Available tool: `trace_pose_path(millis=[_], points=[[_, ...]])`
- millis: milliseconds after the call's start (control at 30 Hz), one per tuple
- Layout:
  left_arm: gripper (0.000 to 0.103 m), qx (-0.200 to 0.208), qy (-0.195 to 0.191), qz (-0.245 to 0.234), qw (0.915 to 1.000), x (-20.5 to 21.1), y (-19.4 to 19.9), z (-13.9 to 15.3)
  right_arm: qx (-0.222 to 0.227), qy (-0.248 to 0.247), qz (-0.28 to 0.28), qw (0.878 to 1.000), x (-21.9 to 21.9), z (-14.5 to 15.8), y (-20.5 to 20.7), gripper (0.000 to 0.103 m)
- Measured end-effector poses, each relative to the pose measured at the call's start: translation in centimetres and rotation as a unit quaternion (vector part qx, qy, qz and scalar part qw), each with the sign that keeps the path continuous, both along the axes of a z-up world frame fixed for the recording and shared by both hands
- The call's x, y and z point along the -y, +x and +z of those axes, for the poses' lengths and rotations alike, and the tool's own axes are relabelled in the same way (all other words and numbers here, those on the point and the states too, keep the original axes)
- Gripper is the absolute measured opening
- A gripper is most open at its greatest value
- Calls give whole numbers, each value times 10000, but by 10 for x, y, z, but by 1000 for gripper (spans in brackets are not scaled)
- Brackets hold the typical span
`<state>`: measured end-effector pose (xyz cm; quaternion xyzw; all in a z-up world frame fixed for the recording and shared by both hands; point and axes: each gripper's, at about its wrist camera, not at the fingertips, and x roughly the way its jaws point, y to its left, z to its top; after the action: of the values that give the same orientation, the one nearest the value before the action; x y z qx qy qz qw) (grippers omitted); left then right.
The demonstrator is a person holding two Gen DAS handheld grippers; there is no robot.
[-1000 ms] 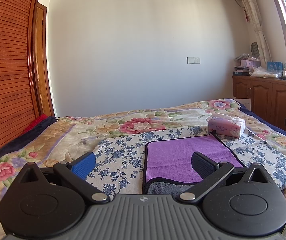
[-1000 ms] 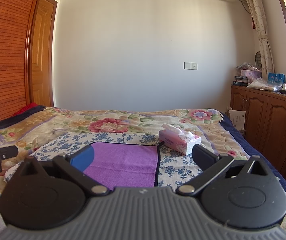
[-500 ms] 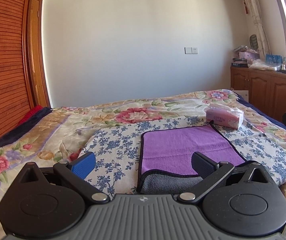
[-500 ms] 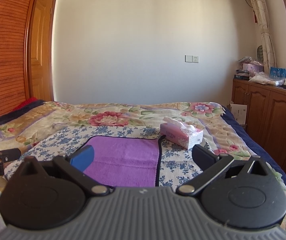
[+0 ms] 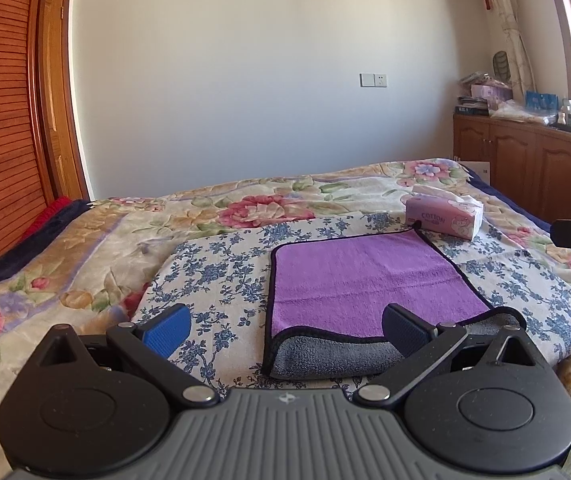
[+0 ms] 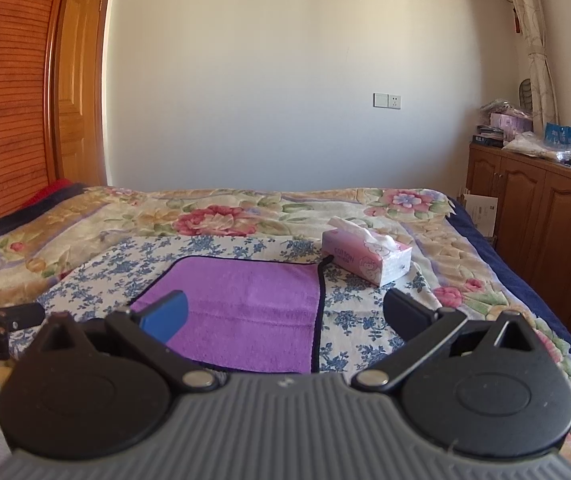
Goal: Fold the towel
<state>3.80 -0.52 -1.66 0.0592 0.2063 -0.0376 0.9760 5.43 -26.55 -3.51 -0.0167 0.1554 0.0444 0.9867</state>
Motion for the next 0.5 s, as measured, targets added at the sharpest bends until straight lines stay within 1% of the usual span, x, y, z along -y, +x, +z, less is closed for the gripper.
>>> trace_pose_path(millis=[267,500], points=[[103,-140,122,-139,9997,6,13,-6,-201,-84,11,9998,0,-5,16,103],[103,-246,79,-213,9994,5,25,-9,-391,-52,59,9992,2,-11,28,103]])
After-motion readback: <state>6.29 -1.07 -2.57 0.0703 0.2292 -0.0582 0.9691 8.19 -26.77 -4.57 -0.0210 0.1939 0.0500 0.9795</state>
